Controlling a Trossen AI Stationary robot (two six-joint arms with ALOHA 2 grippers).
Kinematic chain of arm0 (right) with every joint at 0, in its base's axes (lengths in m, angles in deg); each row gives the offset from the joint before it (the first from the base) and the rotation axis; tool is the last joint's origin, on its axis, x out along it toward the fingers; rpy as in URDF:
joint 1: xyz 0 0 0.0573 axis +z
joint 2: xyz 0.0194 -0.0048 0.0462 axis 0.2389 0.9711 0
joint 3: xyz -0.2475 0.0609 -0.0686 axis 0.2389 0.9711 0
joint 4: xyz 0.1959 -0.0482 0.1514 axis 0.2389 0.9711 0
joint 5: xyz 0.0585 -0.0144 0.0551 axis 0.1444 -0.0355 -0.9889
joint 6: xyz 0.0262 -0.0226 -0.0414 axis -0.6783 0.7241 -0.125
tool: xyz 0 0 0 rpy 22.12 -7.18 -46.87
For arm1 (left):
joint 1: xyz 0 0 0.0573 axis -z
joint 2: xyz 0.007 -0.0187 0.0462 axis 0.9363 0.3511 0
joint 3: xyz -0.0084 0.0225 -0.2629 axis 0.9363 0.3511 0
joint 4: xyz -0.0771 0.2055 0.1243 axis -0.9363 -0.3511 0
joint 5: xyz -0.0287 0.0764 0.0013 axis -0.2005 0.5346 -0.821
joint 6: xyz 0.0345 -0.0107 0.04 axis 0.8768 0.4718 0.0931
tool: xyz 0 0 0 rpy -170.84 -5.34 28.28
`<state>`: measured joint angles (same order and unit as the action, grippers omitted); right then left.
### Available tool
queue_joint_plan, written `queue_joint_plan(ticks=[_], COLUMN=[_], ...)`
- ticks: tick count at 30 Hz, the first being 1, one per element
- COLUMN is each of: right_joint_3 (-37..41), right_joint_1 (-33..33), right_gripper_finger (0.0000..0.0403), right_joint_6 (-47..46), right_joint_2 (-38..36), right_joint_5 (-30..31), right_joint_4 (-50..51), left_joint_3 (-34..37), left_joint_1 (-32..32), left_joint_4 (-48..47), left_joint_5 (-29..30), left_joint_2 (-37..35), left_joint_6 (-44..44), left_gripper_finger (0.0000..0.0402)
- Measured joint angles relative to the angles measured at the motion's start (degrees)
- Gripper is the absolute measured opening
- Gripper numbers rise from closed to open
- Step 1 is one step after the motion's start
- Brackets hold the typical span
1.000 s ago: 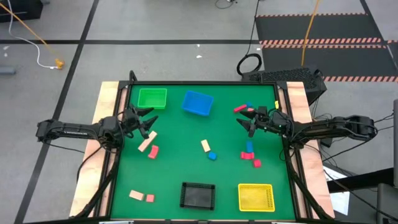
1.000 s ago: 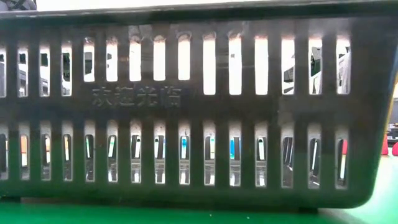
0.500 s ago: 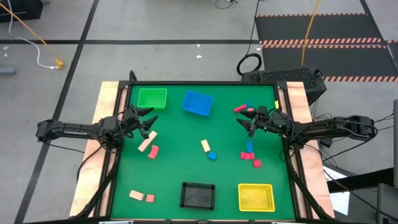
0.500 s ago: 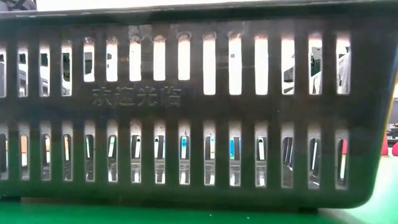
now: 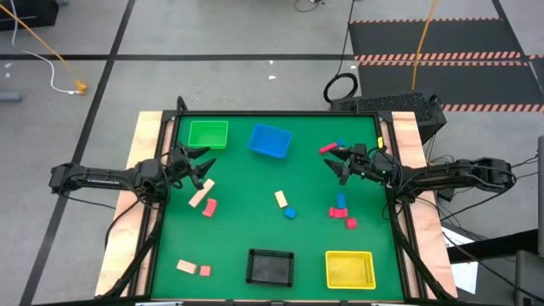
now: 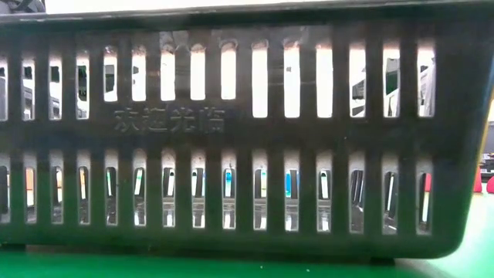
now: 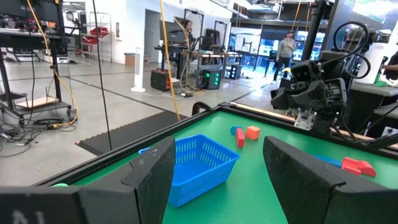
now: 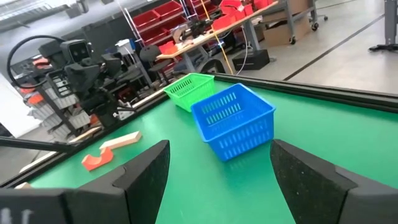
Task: Sort & place blocks by color
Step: Put the right pink wooden block into the yellow basket
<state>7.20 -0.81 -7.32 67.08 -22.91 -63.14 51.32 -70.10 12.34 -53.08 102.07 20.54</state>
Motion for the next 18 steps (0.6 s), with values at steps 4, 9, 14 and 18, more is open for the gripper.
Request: queue_joint_plan(ticks=[4,9,14,18], right_joint_3=[0.00,0.00,0.00,0.00], right_joint_1=[0.00,0.00,0.00,0.02], right_gripper_finger=[0.0267,0.0267,0.0267,0.0267], right_joint_6=[0.00,-0.02,-0.04,-0.49], right_joint_2=[0.00,0.00,0.02,0.00], right_joint_5=[0.00,0.00,-0.91,-1.03], right_joint_4=[-0.02,-0.72,-2.25,-7.09], left_joint_3=[0.00,0.01,0.00,-0.01], left_joint_1=[0.01,-0.01,0.01,0.01], left_joint_4=[0.00,0.00,0.00,0.00], left_joint_5=[-0.01,0.00,-0.01,-0.01], left_joint_2=[0.01,0.01,0.01,0.01], left_joint_6=[0.00,0.00,0.00,0.00], left_gripper_finger=[0.0244,0.0244,0.0244,0.0244])
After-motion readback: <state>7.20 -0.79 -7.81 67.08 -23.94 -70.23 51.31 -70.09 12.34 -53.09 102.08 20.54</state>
